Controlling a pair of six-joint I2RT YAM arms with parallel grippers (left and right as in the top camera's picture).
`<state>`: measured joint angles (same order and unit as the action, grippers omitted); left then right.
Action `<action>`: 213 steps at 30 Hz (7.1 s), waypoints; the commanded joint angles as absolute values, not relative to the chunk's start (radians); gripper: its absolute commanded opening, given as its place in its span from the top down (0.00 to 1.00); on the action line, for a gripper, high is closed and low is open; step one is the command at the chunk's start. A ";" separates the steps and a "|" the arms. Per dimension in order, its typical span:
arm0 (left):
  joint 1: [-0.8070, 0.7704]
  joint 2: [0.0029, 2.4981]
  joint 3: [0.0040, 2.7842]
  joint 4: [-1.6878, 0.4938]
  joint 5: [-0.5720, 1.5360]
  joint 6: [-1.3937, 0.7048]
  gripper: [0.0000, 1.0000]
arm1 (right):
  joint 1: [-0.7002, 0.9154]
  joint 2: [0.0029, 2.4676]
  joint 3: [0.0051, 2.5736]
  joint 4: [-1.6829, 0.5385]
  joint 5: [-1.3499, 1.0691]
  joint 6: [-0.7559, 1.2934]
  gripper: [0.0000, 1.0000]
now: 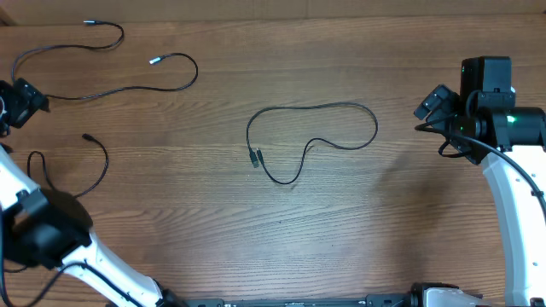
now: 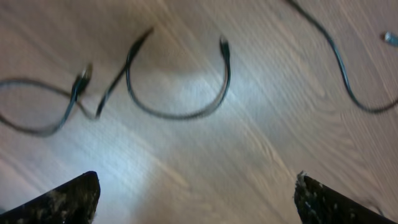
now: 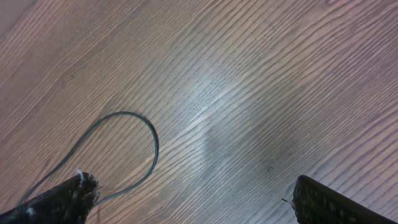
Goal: Untangle cables
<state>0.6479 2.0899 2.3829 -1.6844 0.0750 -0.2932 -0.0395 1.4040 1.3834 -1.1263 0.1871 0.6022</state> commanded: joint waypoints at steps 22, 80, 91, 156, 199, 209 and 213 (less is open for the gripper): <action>0.568 1.935 1.919 -1.478 0.054 -0.331 0.00 | -0.041 1.404 1.380 -1.124 0.189 0.602 0.00; 0.664 1.942 1.506 -0.888 -0.284 0.065 0.60 | -0.041 1.404 1.380 -1.124 0.189 0.602 0.00; 0.662 1.942 1.506 -0.846 -0.139 -0.125 0.96 | -0.041 1.404 1.380 -1.124 0.189 0.602 0.00; 0.655 2.004 1.795 -0.903 -0.088 -1.190 0.72 | -0.041 1.404 1.380 -1.124 0.189 0.602 0.00; -0.186 1.879 1.853 -1.072 0.199 -0.160 0.01 | -0.041 1.404 1.380 -1.124 0.189 0.602 0.00; -0.271 2.002 1.853 -1.069 0.340 -0.072 0.00 | -0.041 1.404 1.380 -1.124 0.189 0.602 0.00; -0.307 2.037 1.853 -1.076 0.361 -0.066 0.01 | -0.041 1.404 1.380 -1.124 0.189 0.602 0.00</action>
<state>-0.2756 2.0056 1.8572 -1.0744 0.3115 -0.1017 -0.0395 1.4040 1.3834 -1.1267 0.1871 0.6025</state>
